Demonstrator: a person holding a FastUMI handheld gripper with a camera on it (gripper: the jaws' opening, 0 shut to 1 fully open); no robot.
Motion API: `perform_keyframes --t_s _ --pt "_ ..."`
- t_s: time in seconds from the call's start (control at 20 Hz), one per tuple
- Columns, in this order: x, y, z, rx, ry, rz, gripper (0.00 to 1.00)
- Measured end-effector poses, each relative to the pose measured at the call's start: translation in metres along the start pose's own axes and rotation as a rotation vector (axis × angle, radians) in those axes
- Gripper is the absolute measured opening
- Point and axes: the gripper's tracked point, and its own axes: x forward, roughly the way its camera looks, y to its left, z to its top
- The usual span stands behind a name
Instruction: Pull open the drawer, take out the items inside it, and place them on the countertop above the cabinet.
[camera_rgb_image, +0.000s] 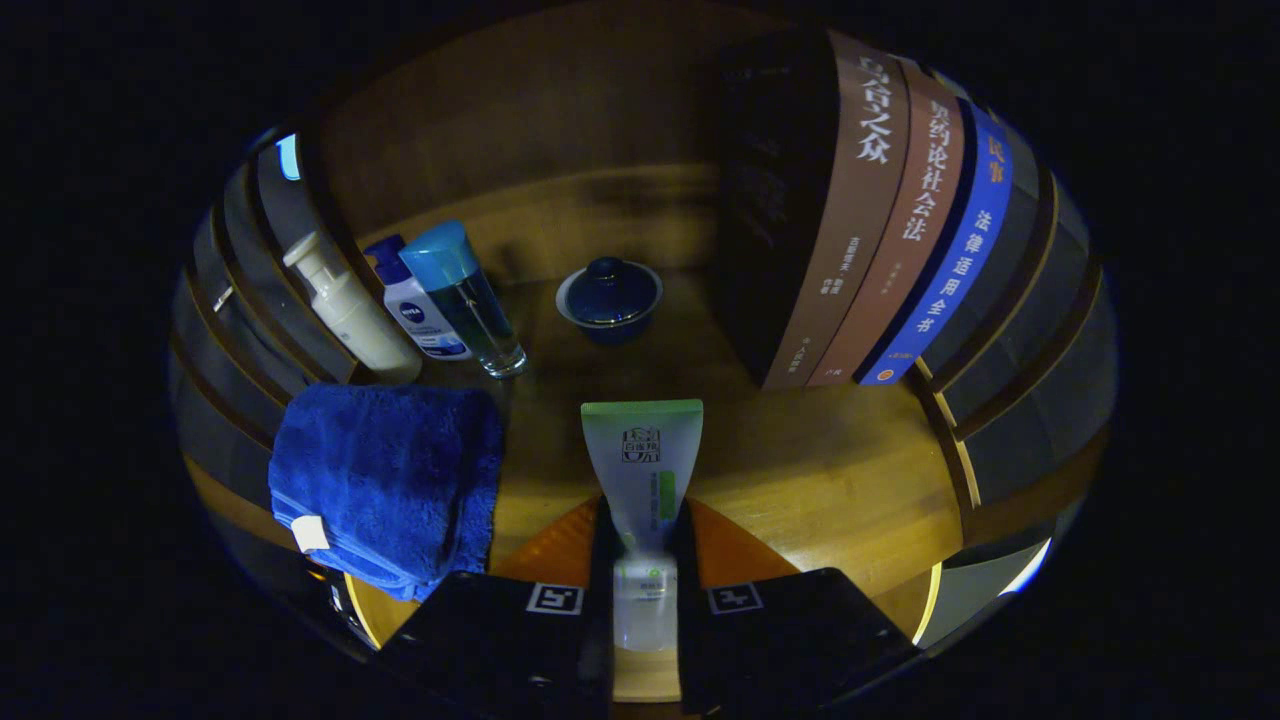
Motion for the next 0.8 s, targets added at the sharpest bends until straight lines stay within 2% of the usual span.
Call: perform_keyframes --t_s 0.4,0.6,0.8 --pt "0.004 -0.004 0.017 0.008 -0.046 0.002 0.5" --pt "-0.006 0.001 0.025 -0.003 -0.095 0.011 1.0" --pt "-0.028 0.013 0.03 -0.004 -0.188 0.052 1.0"
